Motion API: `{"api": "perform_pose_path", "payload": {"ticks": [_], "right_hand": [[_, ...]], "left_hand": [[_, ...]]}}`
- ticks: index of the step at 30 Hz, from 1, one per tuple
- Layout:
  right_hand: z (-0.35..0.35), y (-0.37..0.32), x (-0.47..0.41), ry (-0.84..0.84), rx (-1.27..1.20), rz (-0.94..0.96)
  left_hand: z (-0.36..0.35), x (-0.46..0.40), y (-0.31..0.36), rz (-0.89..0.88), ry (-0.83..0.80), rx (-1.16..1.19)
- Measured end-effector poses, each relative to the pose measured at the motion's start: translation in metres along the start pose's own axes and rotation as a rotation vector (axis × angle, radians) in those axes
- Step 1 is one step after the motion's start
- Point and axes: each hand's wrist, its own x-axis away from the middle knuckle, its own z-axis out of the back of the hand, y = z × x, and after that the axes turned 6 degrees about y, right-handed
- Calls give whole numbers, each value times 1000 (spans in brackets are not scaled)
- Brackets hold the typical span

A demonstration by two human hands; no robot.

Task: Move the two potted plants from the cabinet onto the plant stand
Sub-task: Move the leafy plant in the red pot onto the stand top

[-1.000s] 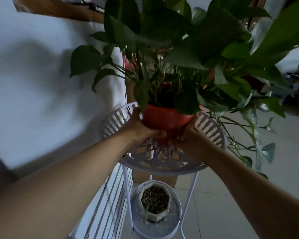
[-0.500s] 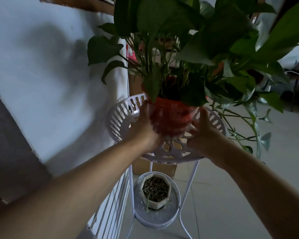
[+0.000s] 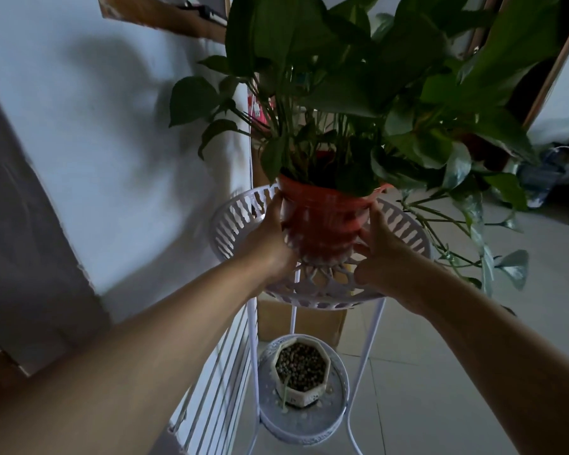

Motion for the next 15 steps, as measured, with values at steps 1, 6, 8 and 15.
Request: {"api": "perform_pose_path", "payload": {"ticks": [1, 6, 8, 15], "right_hand": [[0, 1, -2, -5, 4, -3], [1, 5, -3, 17, -5, 3], [1, 4, -1, 26, 4, 11], [2, -5, 18, 58, 35, 55]], "left_hand": [[0, 0, 0, -1, 8, -2], [-2, 2, 0, -6, 24, -57], [2, 3, 2, -5, 11, -85], [10, 28, 14, -27, -15, 0]]}}
